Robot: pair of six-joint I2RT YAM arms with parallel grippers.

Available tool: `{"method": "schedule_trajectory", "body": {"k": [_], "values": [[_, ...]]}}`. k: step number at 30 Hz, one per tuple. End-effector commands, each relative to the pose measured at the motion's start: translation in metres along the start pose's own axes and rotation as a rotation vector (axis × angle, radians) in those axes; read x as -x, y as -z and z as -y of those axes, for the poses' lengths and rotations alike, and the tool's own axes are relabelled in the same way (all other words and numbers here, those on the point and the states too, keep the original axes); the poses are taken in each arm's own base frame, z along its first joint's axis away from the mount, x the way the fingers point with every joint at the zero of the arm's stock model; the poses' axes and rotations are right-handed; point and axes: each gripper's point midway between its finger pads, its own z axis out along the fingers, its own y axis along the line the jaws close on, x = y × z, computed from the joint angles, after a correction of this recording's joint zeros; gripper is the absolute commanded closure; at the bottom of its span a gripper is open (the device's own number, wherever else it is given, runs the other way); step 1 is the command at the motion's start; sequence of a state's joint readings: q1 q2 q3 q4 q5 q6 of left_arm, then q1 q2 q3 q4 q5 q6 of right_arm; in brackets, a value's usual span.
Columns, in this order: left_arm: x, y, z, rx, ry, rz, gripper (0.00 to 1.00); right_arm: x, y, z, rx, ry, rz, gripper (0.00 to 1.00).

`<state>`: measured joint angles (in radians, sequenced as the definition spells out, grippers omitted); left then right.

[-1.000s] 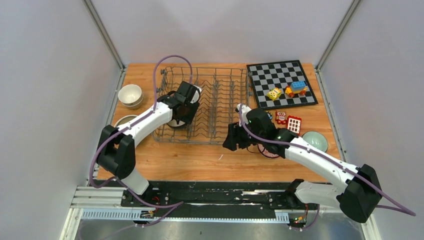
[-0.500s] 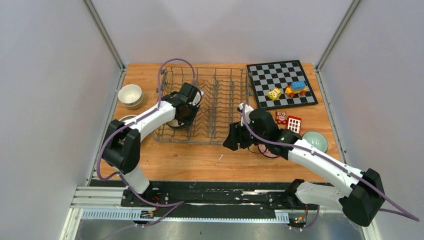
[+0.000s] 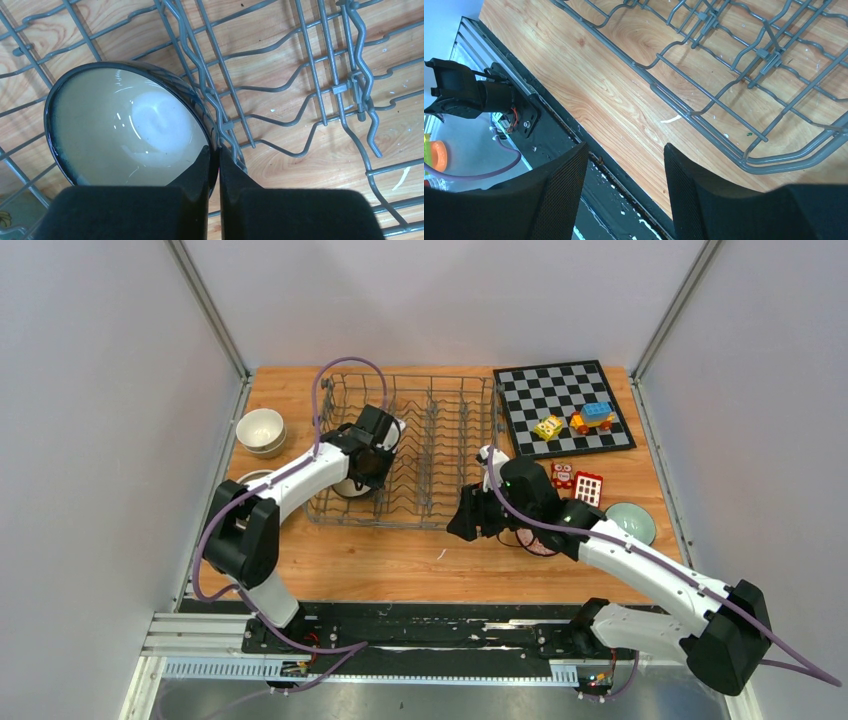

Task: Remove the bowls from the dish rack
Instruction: Pick up the bowl from the dish rack.

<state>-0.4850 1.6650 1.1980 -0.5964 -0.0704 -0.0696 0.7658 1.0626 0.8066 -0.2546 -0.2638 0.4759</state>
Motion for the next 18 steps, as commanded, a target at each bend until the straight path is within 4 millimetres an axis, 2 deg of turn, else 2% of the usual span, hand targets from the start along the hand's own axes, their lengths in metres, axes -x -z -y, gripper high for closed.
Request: {"method": "schedule_trajectory", "body": {"k": [1,5,8,11,15,18], "values": [[0.007,0.012,-0.007,0.017,0.025,0.050,1.00,-0.006,0.003,-0.002,0.010,-0.013,-0.012,0.39],[0.019,0.030,-0.018,0.070,0.067,0.117,1.00,-0.004,0.005,-0.001,0.002,-0.013,-0.003,0.40],[0.035,0.053,-0.027,0.111,0.121,0.209,1.00,-0.002,0.007,-0.002,-0.004,-0.008,0.005,0.40],[0.052,0.081,-0.027,0.096,0.165,0.323,1.00,0.004,0.011,-0.004,-0.002,0.000,0.016,0.40],[0.075,0.123,-0.015,0.006,0.179,0.466,1.00,0.017,0.016,-0.013,0.017,0.008,0.036,0.40],[0.092,0.159,0.014,-0.176,0.112,0.584,1.00,0.033,0.026,-0.019,0.009,0.030,0.070,0.40]]}}
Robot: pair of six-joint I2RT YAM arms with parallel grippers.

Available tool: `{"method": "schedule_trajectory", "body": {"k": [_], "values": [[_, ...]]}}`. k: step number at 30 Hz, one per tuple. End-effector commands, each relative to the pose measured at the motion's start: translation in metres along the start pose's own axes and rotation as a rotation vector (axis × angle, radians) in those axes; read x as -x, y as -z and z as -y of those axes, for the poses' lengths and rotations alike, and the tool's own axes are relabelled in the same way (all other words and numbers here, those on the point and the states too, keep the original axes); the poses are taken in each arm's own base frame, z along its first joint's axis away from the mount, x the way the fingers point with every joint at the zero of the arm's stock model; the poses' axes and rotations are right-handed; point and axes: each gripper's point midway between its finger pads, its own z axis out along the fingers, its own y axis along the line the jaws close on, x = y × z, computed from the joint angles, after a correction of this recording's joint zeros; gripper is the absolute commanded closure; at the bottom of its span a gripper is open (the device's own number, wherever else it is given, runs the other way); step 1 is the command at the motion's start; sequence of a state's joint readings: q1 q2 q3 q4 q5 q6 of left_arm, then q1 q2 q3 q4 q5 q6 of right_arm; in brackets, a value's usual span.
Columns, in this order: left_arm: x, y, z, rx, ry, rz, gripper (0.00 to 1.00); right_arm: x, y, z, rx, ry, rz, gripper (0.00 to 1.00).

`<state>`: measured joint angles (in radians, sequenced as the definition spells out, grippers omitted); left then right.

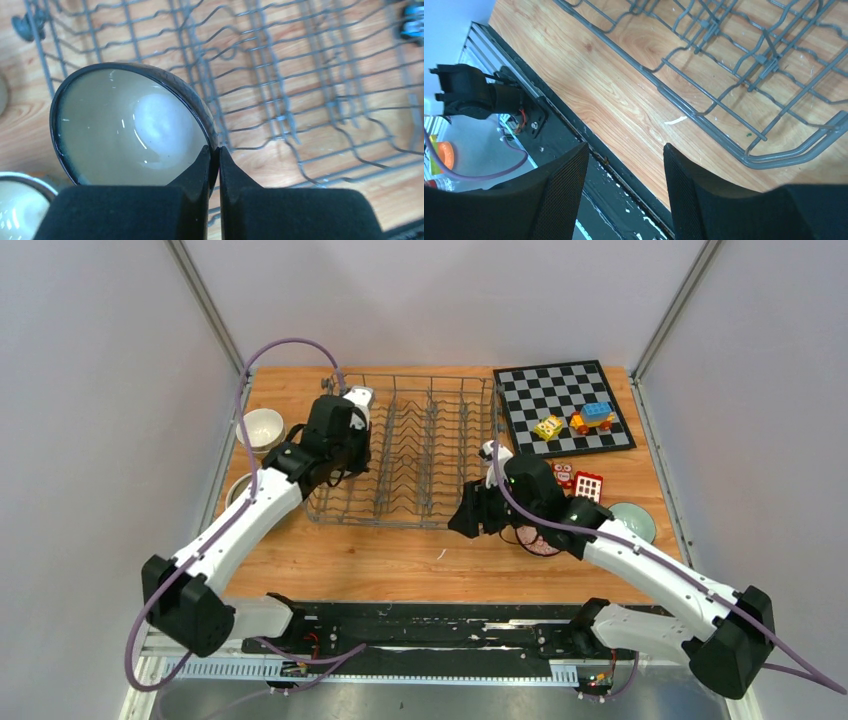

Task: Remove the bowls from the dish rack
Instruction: Pick up the bowl from the dish rack, then place the bowl at the center of the board.

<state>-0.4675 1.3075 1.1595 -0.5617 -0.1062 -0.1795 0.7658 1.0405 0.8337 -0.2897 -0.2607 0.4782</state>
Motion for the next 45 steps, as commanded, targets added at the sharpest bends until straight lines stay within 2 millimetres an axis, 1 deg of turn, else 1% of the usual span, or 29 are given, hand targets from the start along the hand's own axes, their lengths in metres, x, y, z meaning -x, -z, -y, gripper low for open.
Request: {"method": "schedule_trajectory", "body": {"k": [1,3,5,8,10,12,15,18,20,21,24,26,29,33,35,38,39,42,45], "values": [[0.061,0.047,0.049,-0.292,-0.021,0.247,1.00,0.033,0.021,-0.014,-0.006,0.041,0.073,0.40],[0.070,0.071,0.065,-0.377,-0.074,0.316,1.00,0.049,0.033,-0.013,-0.041,0.074,0.117,0.39],[0.071,0.092,0.079,-0.419,-0.172,0.369,1.00,0.064,0.048,-0.010,-0.075,0.103,0.154,0.38],[0.063,0.120,0.101,-0.468,-0.357,0.439,1.00,0.081,0.070,-0.004,-0.127,0.116,0.184,0.38],[0.052,0.135,0.118,-0.506,-0.455,0.474,1.00,0.088,0.085,0.001,-0.165,0.120,0.193,0.37],[0.037,0.143,0.130,-0.524,-0.556,0.484,1.00,0.095,0.098,0.004,-0.193,0.132,0.207,0.37],[0.014,0.147,0.142,-0.523,-0.701,0.480,1.00,0.102,0.117,0.002,-0.220,0.161,0.218,0.37],[-0.002,0.151,0.150,-0.503,-0.810,0.489,1.00,0.103,0.130,-0.001,-0.227,0.179,0.215,0.36],[-0.011,0.149,0.153,-0.451,-0.890,0.494,1.00,0.099,0.134,-0.005,-0.215,0.186,0.186,0.35],[-0.017,0.148,0.155,-0.430,-0.959,0.495,1.00,0.098,0.136,-0.009,-0.200,0.191,0.170,0.35],[-0.036,0.143,0.162,-0.371,-1.151,0.489,1.00,0.090,0.134,-0.019,-0.139,0.201,0.102,0.34],[-0.047,0.142,0.168,-0.363,-1.258,0.490,1.00,0.086,0.130,-0.025,-0.104,0.209,0.057,0.34],[-0.065,0.144,0.178,-0.423,-1.378,0.492,1.00,0.081,0.125,-0.032,-0.083,0.251,-0.014,0.34],[-0.096,0.148,0.186,-0.543,-1.563,0.464,1.00,0.078,0.118,-0.041,-0.137,0.365,-0.088,0.34],[-0.106,0.150,0.188,-0.596,-1.608,0.450,1.00,0.074,0.111,-0.042,-0.168,0.398,-0.131,0.34],[-0.119,0.156,0.192,-0.684,-1.654,0.428,1.00,0.065,0.092,-0.043,-0.196,0.425,-0.205,0.35],[-0.124,0.156,0.192,-0.706,-1.681,0.418,1.00,0.065,0.088,-0.041,-0.230,0.443,-0.213,0.35],[-0.137,0.153,0.188,-0.720,-1.780,0.365,1.00,0.063,0.077,-0.042,-0.293,0.481,-0.244,0.39],[-0.140,0.156,0.189,-0.738,-1.799,0.357,1.00,0.060,0.068,-0.047,-0.308,0.516,-0.268,0.42]]}}
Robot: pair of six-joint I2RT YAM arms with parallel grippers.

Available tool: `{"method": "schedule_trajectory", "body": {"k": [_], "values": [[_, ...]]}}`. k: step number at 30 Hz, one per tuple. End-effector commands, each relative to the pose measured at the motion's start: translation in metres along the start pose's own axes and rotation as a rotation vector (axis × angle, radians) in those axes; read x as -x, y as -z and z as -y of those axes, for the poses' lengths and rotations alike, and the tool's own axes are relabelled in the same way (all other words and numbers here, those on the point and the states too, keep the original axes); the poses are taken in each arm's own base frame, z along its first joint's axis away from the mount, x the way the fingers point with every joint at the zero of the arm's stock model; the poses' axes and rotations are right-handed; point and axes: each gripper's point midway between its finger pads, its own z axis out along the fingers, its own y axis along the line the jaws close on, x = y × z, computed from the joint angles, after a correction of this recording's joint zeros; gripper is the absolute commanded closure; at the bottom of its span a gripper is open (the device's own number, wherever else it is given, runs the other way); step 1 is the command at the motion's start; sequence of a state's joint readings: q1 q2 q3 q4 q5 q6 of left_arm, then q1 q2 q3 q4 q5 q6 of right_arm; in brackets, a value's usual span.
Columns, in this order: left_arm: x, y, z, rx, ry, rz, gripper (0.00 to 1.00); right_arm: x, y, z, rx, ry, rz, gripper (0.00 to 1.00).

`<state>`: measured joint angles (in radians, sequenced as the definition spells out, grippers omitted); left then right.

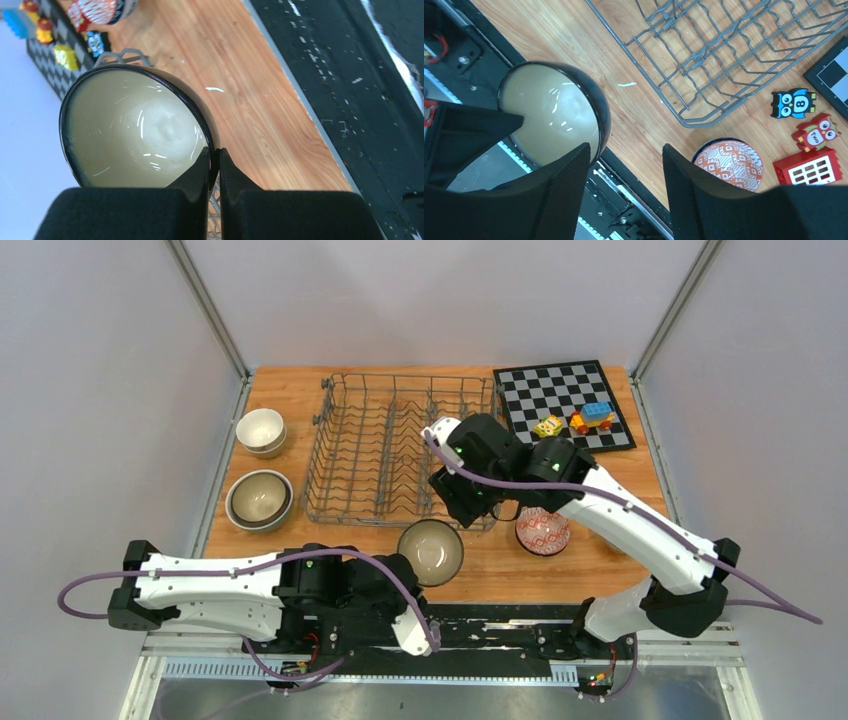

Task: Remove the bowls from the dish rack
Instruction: Place the bowl at the center of the board.

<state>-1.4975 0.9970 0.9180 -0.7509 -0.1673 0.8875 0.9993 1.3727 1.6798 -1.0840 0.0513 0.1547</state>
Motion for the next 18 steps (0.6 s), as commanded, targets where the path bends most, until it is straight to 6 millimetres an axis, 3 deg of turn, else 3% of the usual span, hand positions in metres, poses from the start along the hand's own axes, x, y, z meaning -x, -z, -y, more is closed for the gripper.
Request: {"method": "schedule_trajectory", "body": {"k": [1,13,18], "values": [[0.018,0.011,-0.014,0.021,-0.086,0.059,1.00,-0.006,0.000,0.001,-0.085,0.065,-0.051,0.43],[0.025,0.016,-0.014,0.015,-0.097,0.096,1.00,-0.033,-0.038,-0.033,0.015,0.097,-0.136,0.47],[0.029,0.018,-0.017,0.021,-0.074,0.112,1.00,-0.043,-0.047,-0.033,0.003,0.098,-0.166,0.51]]}}
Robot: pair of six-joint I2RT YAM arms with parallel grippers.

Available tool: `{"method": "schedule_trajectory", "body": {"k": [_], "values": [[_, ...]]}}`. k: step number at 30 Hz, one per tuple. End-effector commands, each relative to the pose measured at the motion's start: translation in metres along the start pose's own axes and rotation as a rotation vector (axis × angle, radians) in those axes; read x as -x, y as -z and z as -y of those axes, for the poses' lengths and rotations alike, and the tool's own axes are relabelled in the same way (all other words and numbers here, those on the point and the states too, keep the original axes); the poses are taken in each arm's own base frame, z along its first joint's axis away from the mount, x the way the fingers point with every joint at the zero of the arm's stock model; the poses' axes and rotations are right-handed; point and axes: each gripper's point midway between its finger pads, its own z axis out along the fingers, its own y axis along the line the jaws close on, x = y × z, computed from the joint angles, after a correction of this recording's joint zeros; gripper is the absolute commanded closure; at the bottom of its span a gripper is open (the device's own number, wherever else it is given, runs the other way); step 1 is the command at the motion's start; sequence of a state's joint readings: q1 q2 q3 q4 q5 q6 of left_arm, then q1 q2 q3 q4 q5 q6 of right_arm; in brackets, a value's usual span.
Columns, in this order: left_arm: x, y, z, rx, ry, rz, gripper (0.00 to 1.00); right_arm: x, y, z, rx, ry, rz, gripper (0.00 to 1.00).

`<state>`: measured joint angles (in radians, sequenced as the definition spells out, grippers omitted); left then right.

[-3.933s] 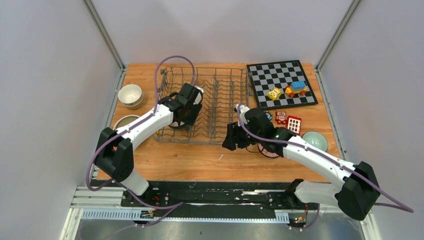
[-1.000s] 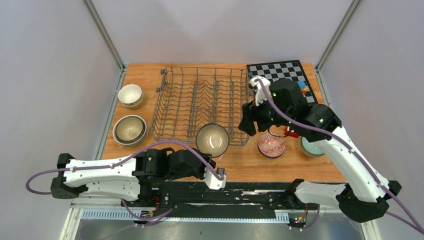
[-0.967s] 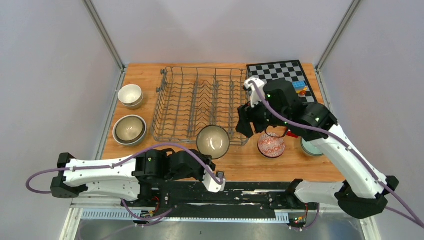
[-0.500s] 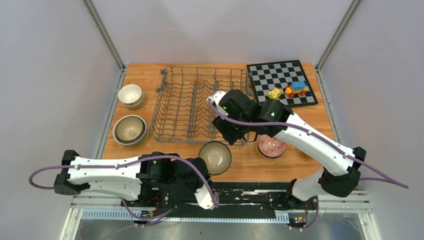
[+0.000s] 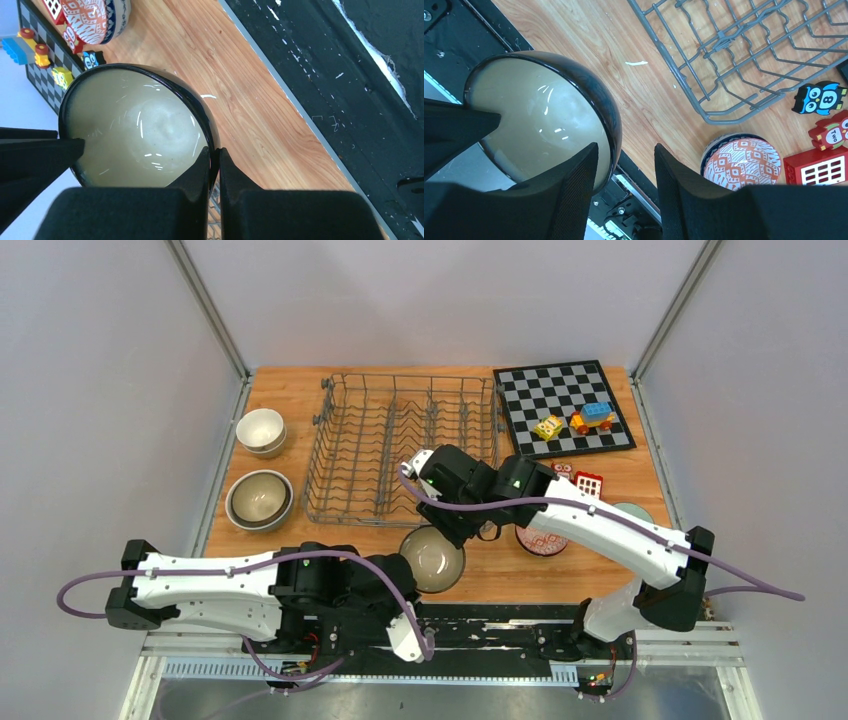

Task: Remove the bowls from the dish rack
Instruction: Place the bowl at the center of the board.

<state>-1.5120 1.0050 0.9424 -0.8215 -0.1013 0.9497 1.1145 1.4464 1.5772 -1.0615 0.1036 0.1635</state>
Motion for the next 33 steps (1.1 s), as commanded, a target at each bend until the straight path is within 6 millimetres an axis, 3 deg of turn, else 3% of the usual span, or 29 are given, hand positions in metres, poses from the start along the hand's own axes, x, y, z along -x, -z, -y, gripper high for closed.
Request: {"method": "schedule_trajectory", "body": {"k": [1,11,23,27,33], "values": [[0.021,0.016,-0.030,0.112,0.003,0.080,1.00,-0.007,-0.008,-0.007,0.008,-0.003,-0.024,0.53],[0.024,0.018,-0.031,0.132,0.027,0.103,1.00,-0.016,-0.020,-0.012,0.017,-0.003,-0.068,0.69],[0.026,0.016,-0.030,0.150,0.061,0.130,1.00,-0.024,-0.030,-0.020,0.043,0.007,-0.103,0.77],[0.026,0.016,-0.030,0.157,0.076,0.132,1.00,-0.025,-0.031,-0.018,0.027,0.003,-0.100,0.95],[0.027,0.013,-0.034,0.186,0.138,0.139,1.00,-0.016,-0.024,-0.007,-0.029,-0.019,-0.044,0.97]]}}
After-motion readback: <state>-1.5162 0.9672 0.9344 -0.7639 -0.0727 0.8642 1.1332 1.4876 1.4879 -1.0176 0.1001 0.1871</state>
